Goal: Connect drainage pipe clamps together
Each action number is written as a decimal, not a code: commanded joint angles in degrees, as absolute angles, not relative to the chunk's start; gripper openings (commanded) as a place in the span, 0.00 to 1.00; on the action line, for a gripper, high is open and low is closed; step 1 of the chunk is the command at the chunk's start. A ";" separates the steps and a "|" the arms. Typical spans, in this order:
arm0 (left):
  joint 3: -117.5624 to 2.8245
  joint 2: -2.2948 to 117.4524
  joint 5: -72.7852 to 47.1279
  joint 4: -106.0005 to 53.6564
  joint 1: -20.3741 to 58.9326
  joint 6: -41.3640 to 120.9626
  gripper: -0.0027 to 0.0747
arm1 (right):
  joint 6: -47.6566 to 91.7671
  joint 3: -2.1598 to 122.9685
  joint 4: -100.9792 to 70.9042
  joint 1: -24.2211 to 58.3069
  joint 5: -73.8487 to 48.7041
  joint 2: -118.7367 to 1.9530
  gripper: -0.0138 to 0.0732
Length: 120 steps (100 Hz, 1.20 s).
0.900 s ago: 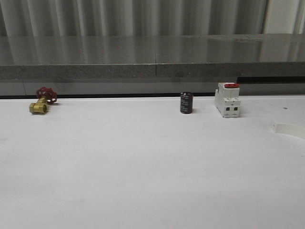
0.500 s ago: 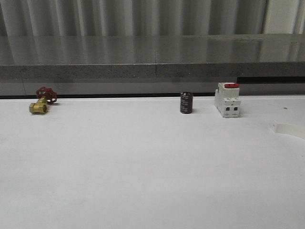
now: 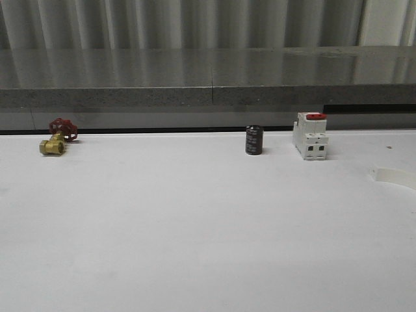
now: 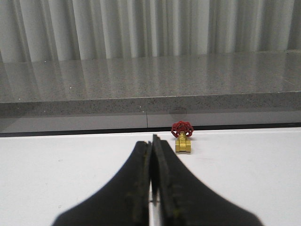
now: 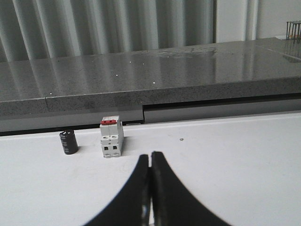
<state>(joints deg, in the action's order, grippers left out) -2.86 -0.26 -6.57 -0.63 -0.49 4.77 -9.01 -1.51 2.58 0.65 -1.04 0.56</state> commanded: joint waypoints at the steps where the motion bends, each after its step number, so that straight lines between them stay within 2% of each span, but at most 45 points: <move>1: -8.26 -0.42 -5.82 -0.95 -0.22 4.33 0.01 | -8.81 -0.61 2.57 0.38 3.43 1.73 0.08; 36: -20.70 15.71 -20.76 -0.79 -0.22 4.33 0.01 | -8.81 -0.61 2.57 0.38 3.43 1.73 0.08; 43: -22.18 20.28 -22.36 -0.48 -0.22 4.33 0.05 | -8.81 -0.61 2.57 0.38 3.43 1.73 0.08; 50: -23.55 25.03 -23.38 -0.48 -0.22 4.33 0.18 | -8.81 -0.61 2.57 0.38 3.43 1.73 0.08; 65: -26.83 35.09 -23.52 -0.40 -0.34 4.33 0.62 | -8.81 -0.61 2.57 0.38 3.43 1.73 0.08; 72: -29.09 39.33 -24.16 0.00 -0.55 4.33 0.72 | -8.81 -0.61 2.57 0.38 3.43 1.73 0.08; 83: -33.72 45.96 -27.45 0.00 -1.78 4.33 0.72 | -8.81 -0.61 2.57 0.38 3.43 1.73 0.08; 109: -47.68 65.45 -45.89 -1.02 -5.37 4.33 0.72 | -8.81 -0.61 2.57 0.38 3.43 1.73 0.08; 120: -52.74 72.95 -50.19 -1.02 -6.14 4.33 0.72 | -8.81 -0.61 2.57 0.38 3.43 1.73 0.08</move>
<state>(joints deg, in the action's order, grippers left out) -47.88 69.16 -48.36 -0.39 -5.67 4.77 -9.01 -1.51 2.58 0.65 -1.04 0.56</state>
